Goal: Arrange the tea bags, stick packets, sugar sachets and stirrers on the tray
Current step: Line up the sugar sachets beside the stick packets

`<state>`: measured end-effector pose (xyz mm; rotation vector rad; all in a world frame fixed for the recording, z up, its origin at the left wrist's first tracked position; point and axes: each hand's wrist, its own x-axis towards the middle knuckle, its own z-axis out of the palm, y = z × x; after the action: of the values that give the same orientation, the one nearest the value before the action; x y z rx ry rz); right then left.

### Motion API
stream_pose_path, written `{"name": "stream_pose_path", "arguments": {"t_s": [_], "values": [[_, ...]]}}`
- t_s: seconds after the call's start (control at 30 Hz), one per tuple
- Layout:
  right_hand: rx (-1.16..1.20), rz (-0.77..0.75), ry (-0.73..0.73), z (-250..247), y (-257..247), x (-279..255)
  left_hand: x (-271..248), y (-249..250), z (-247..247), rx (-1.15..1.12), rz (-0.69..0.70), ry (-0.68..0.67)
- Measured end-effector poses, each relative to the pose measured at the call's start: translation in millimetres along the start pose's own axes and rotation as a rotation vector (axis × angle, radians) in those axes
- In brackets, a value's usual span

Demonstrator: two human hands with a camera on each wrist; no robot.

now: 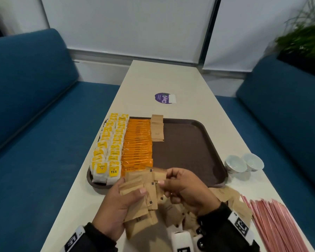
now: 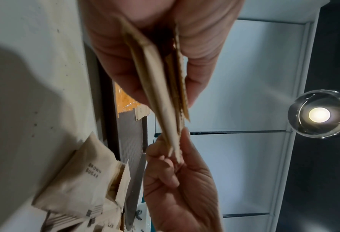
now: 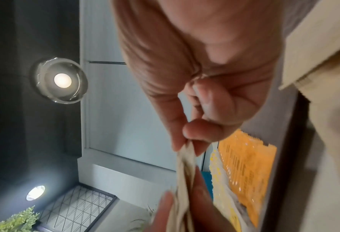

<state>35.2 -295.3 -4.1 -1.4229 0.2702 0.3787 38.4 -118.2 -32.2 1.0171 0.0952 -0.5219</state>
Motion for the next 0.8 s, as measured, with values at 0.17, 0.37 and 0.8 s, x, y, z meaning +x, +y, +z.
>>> {"name": "stream_pose_path", "arguments": {"t_s": [0.17, 0.37, 0.8], "values": [[0.047, 0.015, 0.149, -2.6, 10.5, 2.4, 0.3, -6.8, -1.0, -0.005, 0.002, 0.056], [-0.157, -0.063, 0.245, -24.2, -27.4, 20.0, 5.0, -3.2, -11.9, 0.021, -0.029, 0.129], [-0.576, 0.216, 0.322, -50.7, -71.0, 180.4, 21.2, -7.8, -23.3, 0.022, -0.051, 0.262]]}}
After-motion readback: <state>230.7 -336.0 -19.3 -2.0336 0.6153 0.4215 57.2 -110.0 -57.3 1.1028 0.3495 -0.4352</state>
